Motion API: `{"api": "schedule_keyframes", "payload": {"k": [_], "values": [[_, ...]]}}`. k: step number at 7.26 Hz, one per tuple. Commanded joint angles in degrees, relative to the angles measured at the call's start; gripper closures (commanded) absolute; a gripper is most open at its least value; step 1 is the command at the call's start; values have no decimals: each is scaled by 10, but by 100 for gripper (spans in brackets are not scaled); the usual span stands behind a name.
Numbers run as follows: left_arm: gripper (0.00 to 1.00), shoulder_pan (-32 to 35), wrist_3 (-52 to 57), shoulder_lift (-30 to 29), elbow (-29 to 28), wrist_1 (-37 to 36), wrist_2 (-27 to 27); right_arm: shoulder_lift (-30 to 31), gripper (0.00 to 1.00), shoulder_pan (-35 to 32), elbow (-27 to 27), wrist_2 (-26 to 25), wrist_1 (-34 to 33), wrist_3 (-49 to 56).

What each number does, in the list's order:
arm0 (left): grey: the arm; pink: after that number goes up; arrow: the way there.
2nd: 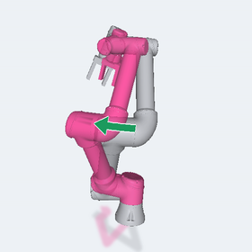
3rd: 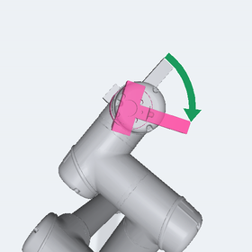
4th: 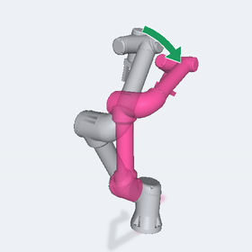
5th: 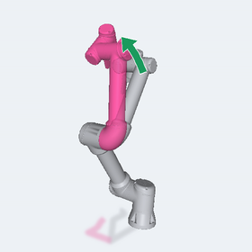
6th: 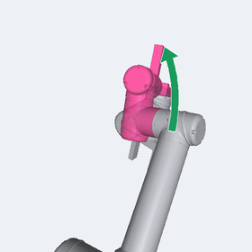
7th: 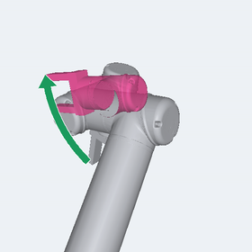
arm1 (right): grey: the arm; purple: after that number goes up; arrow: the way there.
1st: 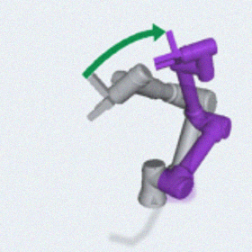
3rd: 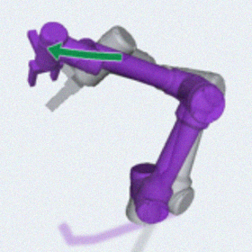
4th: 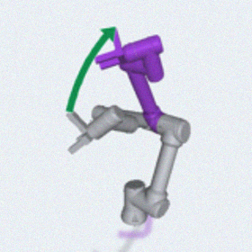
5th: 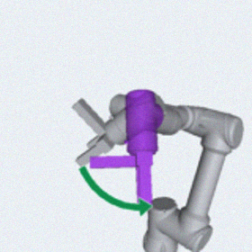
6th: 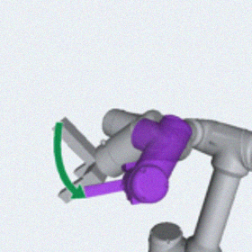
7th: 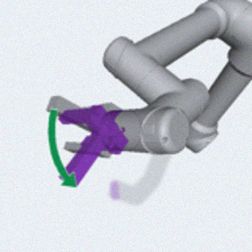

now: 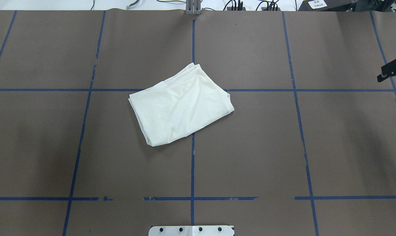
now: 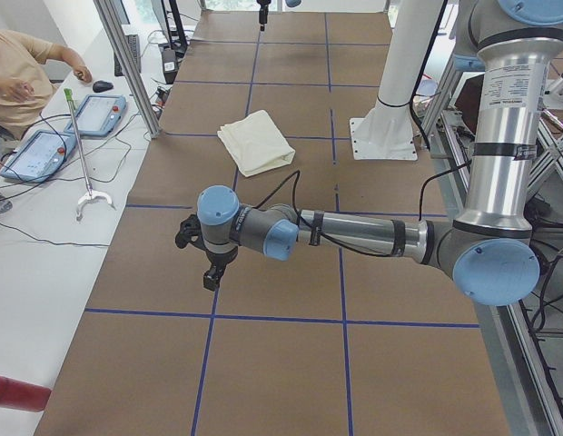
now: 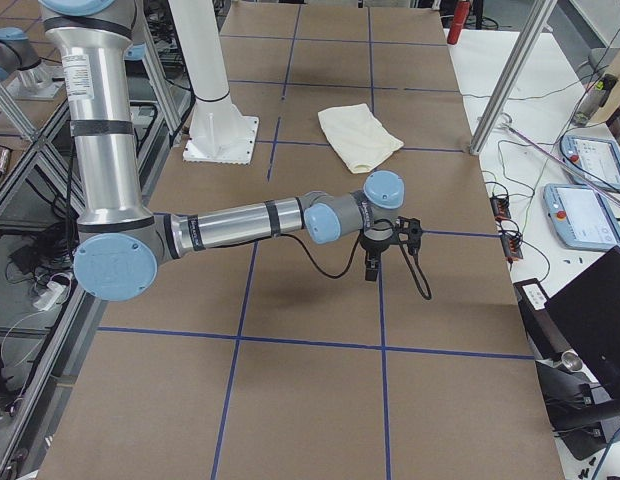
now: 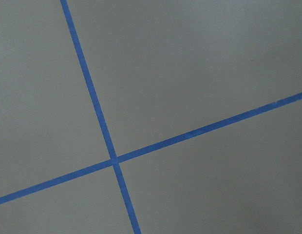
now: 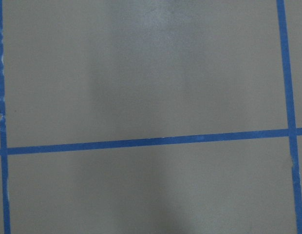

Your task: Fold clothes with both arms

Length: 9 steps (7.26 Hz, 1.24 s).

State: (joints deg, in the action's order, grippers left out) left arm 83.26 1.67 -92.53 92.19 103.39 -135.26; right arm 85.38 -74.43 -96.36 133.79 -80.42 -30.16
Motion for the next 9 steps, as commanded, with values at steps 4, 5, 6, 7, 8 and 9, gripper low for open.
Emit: {"api": "schedule_keyframes", "payload": {"k": [4, 5, 6, 7, 8, 9], "values": [[0, 1, 0, 1, -1, 1, 0, 1, 0, 0, -4, 2, 0, 0], [0, 1, 0, 1, -1, 1, 0, 0, 0, 1, -3, 1, 0, 0], [0, 0, 0, 1, -2, 0, 0, 0, 0, 1, -4, 1, 0, 0], [0, 0, 0, 0, -2, 1, 0, 0, 0, 0, -7, 1, 0, -1], [0, 0, 0, -1, -3, 1, 0, 0, 0, 0, -8, 1, 0, -1], [0, 0, 0, 0, -3, 1, 0, 0, 0, 0, -11, 1, 0, -1]]}}
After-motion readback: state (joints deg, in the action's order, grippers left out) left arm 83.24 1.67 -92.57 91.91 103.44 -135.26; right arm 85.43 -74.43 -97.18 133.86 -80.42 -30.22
